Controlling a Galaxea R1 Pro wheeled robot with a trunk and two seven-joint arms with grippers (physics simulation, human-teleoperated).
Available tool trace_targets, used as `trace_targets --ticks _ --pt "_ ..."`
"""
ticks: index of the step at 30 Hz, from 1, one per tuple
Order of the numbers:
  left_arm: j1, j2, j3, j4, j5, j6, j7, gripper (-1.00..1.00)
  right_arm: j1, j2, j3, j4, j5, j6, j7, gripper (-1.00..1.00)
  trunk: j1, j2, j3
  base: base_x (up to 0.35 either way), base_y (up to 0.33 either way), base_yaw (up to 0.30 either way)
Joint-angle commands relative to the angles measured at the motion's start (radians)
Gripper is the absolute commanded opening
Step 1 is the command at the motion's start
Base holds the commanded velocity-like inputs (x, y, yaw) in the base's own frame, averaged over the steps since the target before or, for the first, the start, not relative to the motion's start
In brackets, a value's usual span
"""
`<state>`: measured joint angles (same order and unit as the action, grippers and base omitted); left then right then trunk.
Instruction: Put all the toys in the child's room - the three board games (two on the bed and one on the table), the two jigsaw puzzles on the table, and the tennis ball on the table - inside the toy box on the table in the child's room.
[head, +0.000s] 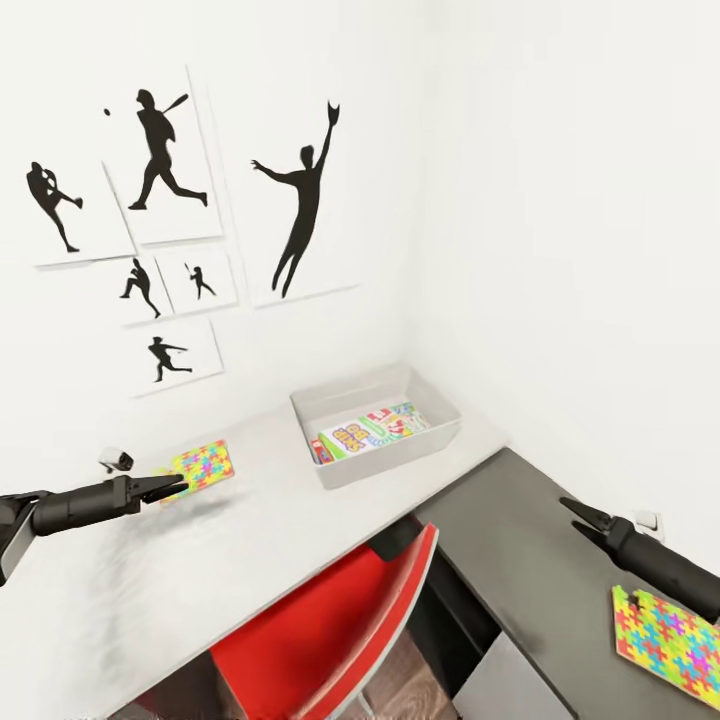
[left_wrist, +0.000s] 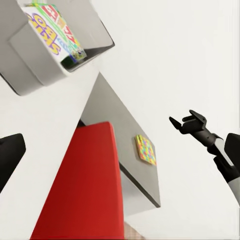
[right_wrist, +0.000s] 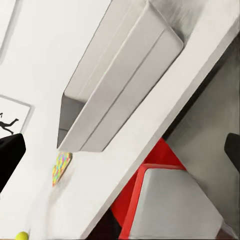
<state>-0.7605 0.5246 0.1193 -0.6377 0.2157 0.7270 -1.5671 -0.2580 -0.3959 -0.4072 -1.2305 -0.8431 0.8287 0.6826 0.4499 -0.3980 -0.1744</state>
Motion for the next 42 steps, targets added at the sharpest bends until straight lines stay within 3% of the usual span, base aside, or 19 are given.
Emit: trace_targets --ticks 1,14,24,42 --pt "0.0 0.001 0.0 0.0 0.0 0.01 -0.004 1.0 -0.001 0.0 -0.001 0.0 0.0 0.006 0.002 1.0 0.0 -0.002 -0.002 -0.213 0.004 -0.26" --pt "0.0 0.004 0.005 0.0 0.001 0.009 -0.004 1.0 -0.001 0.005 0.003 0.0 0.007 0.004 0.003 1.0 0.0 -0.002 0.005 -0.189 0.043 -0.235" --pt "0.001 0.004 0.005 0.0 0.002 0.009 -0.004 1.0 -0.001 0.036 0.002 -0.01 0.009 0.003 0.006 1.0 0.0 -0.002 0.021 -0.103 -0.004 -0.023" --pt "0.003 0.005 0.005 0.0 0.001 0.008 -0.004 1.0 -0.001 0.038 0.002 -0.001 0.009 0.003 0.006 1.0 0.0 -0.002 0.05 -0.002 0.0 -0.029"
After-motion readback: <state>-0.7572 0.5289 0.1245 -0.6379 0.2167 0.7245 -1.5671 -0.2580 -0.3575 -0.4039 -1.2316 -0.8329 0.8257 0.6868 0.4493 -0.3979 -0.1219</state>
